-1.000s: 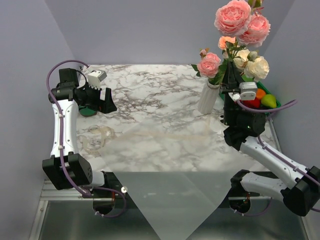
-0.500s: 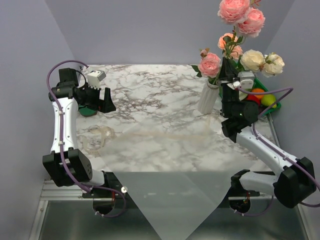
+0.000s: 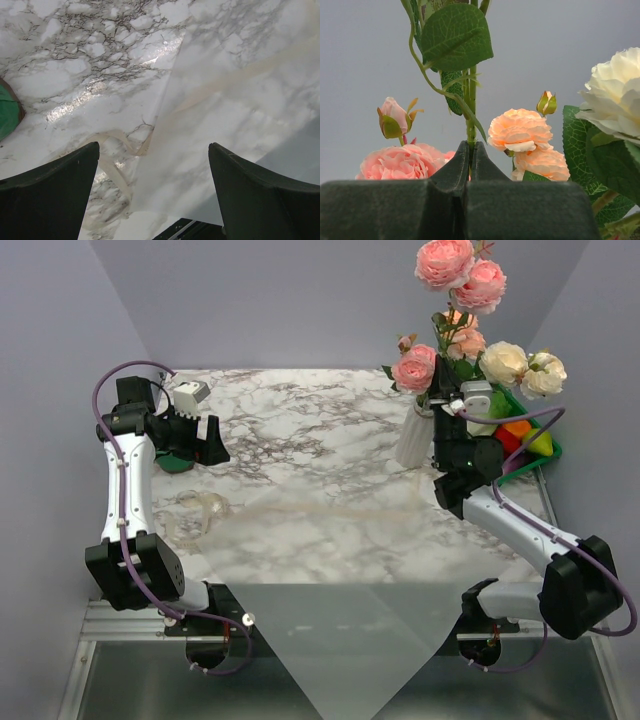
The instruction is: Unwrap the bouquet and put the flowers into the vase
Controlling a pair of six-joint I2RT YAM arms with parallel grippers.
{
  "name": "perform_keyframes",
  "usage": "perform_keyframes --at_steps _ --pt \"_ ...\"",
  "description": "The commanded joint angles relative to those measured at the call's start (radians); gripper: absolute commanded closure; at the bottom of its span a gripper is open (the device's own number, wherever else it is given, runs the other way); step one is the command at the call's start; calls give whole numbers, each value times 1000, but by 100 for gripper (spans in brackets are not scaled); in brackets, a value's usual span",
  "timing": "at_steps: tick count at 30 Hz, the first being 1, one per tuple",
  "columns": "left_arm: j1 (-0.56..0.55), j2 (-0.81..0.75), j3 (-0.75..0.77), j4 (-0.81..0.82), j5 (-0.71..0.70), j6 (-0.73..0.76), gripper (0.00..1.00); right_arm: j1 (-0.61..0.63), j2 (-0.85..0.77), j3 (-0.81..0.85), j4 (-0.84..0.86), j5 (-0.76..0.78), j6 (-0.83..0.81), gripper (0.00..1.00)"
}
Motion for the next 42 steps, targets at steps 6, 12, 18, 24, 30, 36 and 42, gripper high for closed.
perform_keyframes --at_steps 6,12,18,24,30,36,42 --pt "7 19 6 9 32 9 1 -6 -37 54 36 -45 -17 99" --pt "9 17 5 7 31 7 1 -11 -36 51 28 -46 -21 99" --pt "9 16 9 7 28 10 1 -14 -8 15 42 -28 -32 99" --pt "9 16 17 1 26 9 1 -16 44 -31 96 19 -35 99" --pt "9 14 29 -5 22 10 1 -16 66 -47 70 50 -1 99" --pt "9 17 29 -2 26 6 1 -16 9 -65 -87 98 115 87" --pt "9 22 42 -4 40 -6 1 -16 -59 -53 -324 99 247 56"
